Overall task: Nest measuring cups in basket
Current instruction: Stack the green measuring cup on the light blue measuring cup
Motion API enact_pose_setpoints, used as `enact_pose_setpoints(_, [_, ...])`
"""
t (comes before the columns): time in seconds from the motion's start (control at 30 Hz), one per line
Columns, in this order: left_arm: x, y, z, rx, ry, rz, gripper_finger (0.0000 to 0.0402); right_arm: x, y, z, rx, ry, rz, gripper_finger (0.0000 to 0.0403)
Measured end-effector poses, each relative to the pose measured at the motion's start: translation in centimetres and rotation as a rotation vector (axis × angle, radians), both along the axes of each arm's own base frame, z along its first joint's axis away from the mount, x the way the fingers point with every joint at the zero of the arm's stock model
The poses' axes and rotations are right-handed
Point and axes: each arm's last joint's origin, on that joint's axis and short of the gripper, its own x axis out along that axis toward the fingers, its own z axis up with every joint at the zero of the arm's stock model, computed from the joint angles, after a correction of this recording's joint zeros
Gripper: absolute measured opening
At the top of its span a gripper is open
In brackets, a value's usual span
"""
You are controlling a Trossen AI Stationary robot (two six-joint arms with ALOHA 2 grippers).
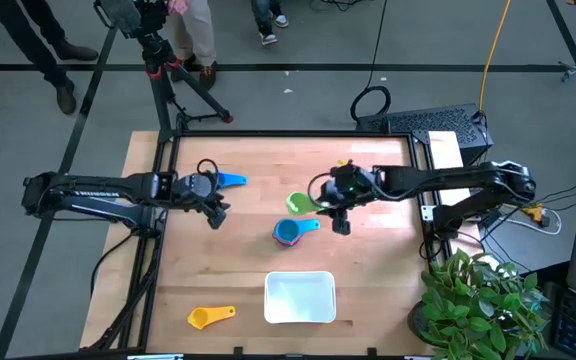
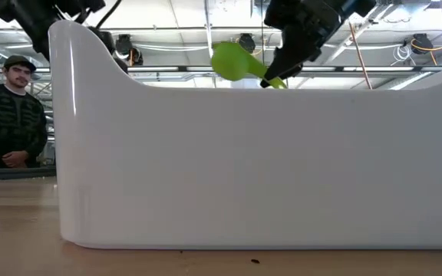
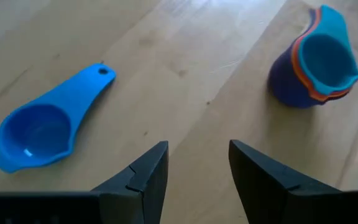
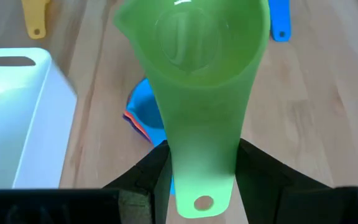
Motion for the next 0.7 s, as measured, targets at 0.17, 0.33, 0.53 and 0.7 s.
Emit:
enact_pose_setpoints(0.17, [-0.6,0.7,-0.3,-0.019,0.057,0.038,0.0170,2.1,0.9,-0.6,-0.013,0.036,0.047,0.0132])
enact_pose_setpoints(0.33, [-0.8,1.2,-0.4,-0.025,0.071,0.056,0.0170,3.1,1.5,-2.3,-0.014,0.107,0.068,0.0132])
enact_pose_setpoints(0.53, [-0.8,1.5,-0.4,-0.016,0.075,0.057,0.0170,3.4,2.1,-4.1,-0.085,0.203,0.071,0.0132])
enact_pose_setpoints(0.7, [-0.9,1.8,-0.4,-0.017,0.074,0.068,0.0170,3.9,2.3,-5.5,-0.117,0.249,0.079,0.0132])
